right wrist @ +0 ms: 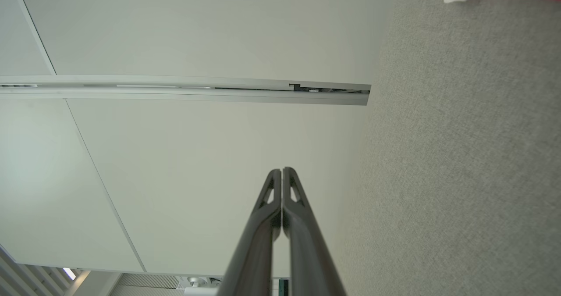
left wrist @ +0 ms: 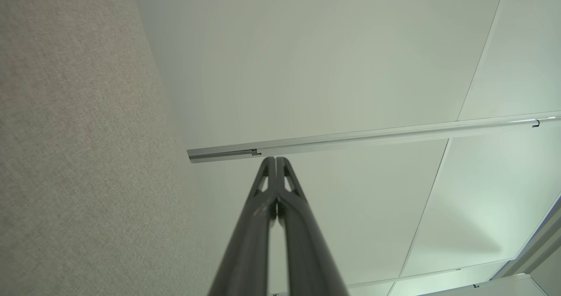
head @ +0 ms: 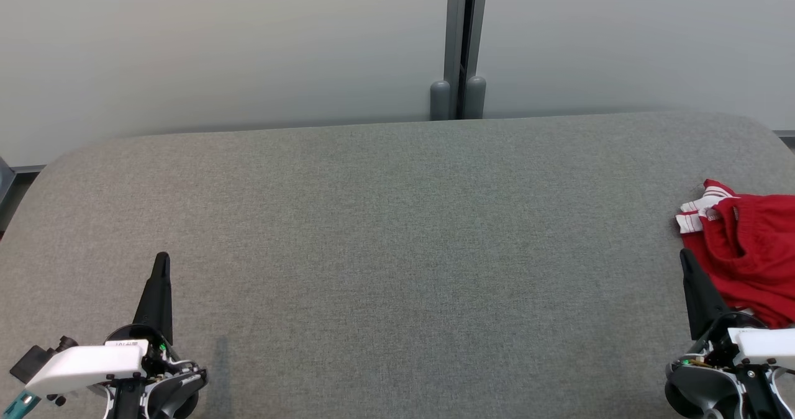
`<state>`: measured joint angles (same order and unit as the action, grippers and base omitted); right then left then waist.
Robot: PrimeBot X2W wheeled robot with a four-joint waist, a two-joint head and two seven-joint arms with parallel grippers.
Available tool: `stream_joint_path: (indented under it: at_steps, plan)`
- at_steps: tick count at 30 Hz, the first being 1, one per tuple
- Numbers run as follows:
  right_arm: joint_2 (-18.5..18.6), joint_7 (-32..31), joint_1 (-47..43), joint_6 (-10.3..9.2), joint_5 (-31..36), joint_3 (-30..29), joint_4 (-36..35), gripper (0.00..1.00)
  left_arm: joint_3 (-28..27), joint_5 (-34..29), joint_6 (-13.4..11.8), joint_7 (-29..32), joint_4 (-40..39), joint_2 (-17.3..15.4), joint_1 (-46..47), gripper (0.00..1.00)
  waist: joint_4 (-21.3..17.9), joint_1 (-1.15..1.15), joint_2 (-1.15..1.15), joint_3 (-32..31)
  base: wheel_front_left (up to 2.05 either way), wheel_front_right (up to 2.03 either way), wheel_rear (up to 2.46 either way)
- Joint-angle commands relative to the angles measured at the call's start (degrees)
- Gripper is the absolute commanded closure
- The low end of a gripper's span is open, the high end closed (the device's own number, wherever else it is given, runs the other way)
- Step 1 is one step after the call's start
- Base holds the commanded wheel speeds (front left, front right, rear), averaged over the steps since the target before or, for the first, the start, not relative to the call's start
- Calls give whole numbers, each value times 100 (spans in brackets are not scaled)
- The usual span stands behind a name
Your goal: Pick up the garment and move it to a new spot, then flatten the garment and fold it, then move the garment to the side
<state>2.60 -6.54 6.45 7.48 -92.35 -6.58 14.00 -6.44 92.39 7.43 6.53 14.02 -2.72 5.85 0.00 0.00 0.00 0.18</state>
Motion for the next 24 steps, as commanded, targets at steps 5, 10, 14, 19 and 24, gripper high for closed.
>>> stream_joint_path:
  at_steps: [5, 10, 14, 19, 24]
  plan:
    - [53, -19, -51, 2, -14, -6, -22, 100, -23, 6, 21, 21, -15, -30, 72, 100, 0, 0, 0, 0, 0, 0, 0]
    - [53, -19, -51, 2, -14, -6, -22, 100, -23, 6, 21, 21, -15, -30, 72, 100, 0, 0, 0, 0, 0, 0, 0]
    - [53, -19, -51, 2, -14, -6, -22, 100, -23, 6, 21, 21, -15, -30, 72, 100, 0, 0, 0, 0, 0, 0, 0]
    - [53, -19, -51, 2, -14, -6, -22, 100, -23, 6, 21, 21, -16, -31, 72, 100, 0, 0, 0, 0, 0, 0, 0]
    - [53, -19, -51, 2, -14, -6, -22, 100, -23, 6, 21, 21, -16, -31, 72, 100, 0, 0, 0, 0, 0, 0, 0]
